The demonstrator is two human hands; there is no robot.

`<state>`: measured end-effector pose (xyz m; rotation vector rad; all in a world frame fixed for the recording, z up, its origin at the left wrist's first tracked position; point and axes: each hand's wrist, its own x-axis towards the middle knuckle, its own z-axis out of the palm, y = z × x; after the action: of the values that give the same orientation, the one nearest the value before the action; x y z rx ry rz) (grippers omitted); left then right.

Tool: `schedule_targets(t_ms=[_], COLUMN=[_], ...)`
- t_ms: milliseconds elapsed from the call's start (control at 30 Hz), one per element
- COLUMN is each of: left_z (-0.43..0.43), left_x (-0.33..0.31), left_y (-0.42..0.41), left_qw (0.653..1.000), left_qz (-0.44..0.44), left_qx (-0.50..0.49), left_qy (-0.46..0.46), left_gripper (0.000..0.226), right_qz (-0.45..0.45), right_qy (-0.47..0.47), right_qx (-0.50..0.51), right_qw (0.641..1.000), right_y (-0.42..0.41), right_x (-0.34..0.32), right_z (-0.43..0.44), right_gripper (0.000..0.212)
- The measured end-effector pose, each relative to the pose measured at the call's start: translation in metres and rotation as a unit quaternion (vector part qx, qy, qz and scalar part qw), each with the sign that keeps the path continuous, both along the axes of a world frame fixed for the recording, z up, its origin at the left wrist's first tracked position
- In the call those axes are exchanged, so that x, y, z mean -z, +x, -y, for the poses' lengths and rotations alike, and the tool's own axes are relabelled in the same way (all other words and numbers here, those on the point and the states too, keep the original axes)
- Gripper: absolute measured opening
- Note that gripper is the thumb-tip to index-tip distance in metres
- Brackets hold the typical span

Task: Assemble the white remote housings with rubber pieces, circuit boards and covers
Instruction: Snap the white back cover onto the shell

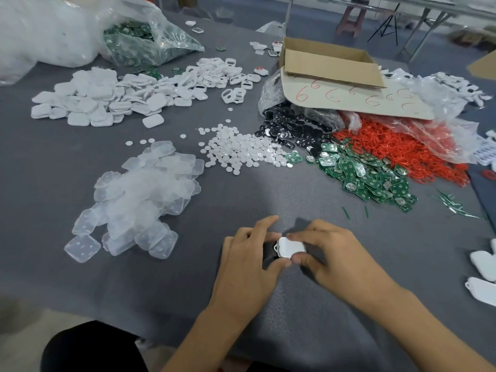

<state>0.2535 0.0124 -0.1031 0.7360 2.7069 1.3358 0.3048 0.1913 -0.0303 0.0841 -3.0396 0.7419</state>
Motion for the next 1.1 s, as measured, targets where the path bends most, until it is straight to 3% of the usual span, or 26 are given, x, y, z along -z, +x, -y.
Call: schedule_targets(t_ms=[267, 367, 567, 667, 800, 900, 1000, 1100], left_z=[0.0, 0.0, 0.003, -0.001, -0.015, -0.025, -0.025, -0.012], left_x=[-0.005, -0.008, -0.019, -0.031, -0.045, -0.054, -0.063, -0.056], left_y=[0.001, 0.004, -0.001, -0.012, -0.026, -0.032, -0.031, -0.025], left_qw=[1.0, 1.0, 0.997, 0.996, 0.986, 0.982, 0.969, 0.985], left_qz=[0.002, 0.002, 0.07, 0.07, 0.099, 0.083, 0.114, 0.124], left_qx=[0.001, 0.009, 0.041, 0.056, 0.07, 0.085, 0.108, 0.086], left_qy=[-0.01, -0.014, -0.016, -0.01, -0.114, -0.149, -0.192, -0.082], left_gripper=[0.062, 0.049, 0.032, 0.028, 0.03, 0.02, 0.027, 0.027], right_qz=[0.069, 0.087, 0.085, 0.103, 0.149, 0.169, 0.16, 0.064], right_qy=[0.126, 0.139, 0.175, 0.13, 0.051, 0.004, -0.074, -0.246], right_qx=[-0.043, -0.047, -0.026, 0.004, 0.068, 0.102, 0.127, 0.167], right_qw=[0.989, 0.985, 0.981, 0.986, 0.985, 0.98, 0.976, 0.953], right_y=[-0.017, -0.019, -0.02, -0.026, -0.039, -0.045, -0.034, -0.004], right_x=[-0.015, -0.017, -0.012, -0.012, -0.011, -0.009, -0.005, 0.01], right_z=[0.009, 0.011, 0.016, 0.012, 0.004, 0.002, 0.001, 0.006], right_gripper=[0.006, 0.016, 0.008, 0.011, 0.019, 0.026, 0.03, 0.033])
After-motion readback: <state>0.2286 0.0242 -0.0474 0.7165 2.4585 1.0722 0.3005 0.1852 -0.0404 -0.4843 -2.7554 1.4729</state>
